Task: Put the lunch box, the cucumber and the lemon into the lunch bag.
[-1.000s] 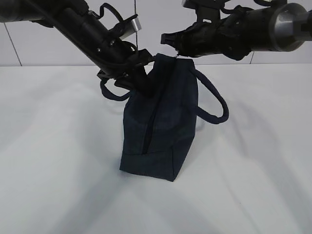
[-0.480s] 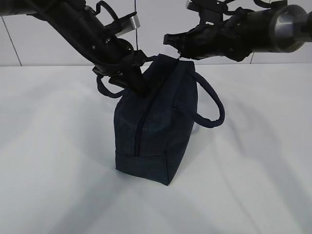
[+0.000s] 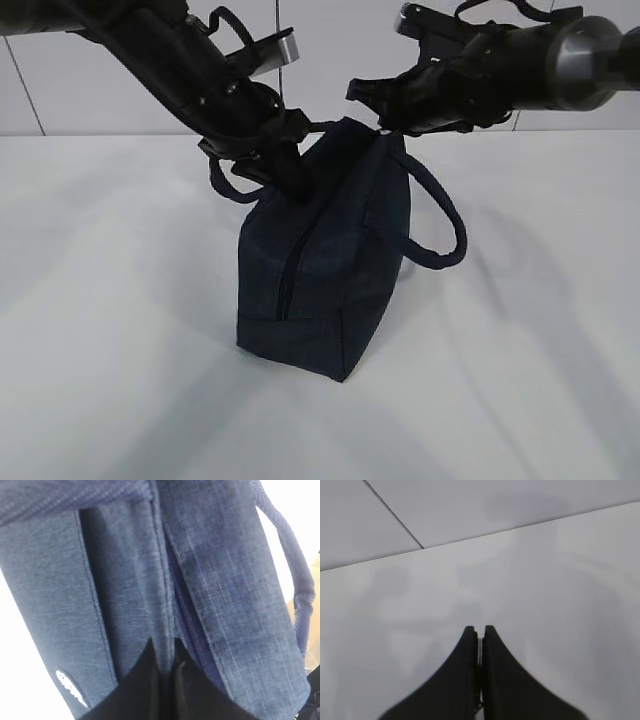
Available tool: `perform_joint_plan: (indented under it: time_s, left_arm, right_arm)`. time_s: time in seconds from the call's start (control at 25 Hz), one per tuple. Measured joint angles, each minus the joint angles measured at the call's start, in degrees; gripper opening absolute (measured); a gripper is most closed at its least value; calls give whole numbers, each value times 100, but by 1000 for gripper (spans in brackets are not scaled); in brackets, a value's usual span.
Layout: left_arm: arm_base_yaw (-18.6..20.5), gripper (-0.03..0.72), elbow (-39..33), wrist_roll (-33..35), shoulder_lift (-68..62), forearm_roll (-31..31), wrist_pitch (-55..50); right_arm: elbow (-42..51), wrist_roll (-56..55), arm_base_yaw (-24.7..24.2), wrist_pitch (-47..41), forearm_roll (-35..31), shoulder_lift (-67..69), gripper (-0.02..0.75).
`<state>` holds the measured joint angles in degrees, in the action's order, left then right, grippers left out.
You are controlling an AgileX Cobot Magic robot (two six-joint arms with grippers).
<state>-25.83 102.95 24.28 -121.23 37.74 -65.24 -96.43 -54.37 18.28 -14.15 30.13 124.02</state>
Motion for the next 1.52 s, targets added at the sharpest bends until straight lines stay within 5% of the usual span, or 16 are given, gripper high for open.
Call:
perform_joint_plan:
  time_s: [1.0,1.32,1.52]
  left_arm:
    - [-21,6,0,-234,0,-215,-127]
    - [-21,371,444,-345,0,-416,-226]
    - [-21,396,584,-345,0,-416,150]
  right_arm:
    - [-46,-6,-86,-177,-462,325,7]
    - [-46,27,-119,-307,-462,173,6]
    - [-46,27,-119,-307,-462,83,7]
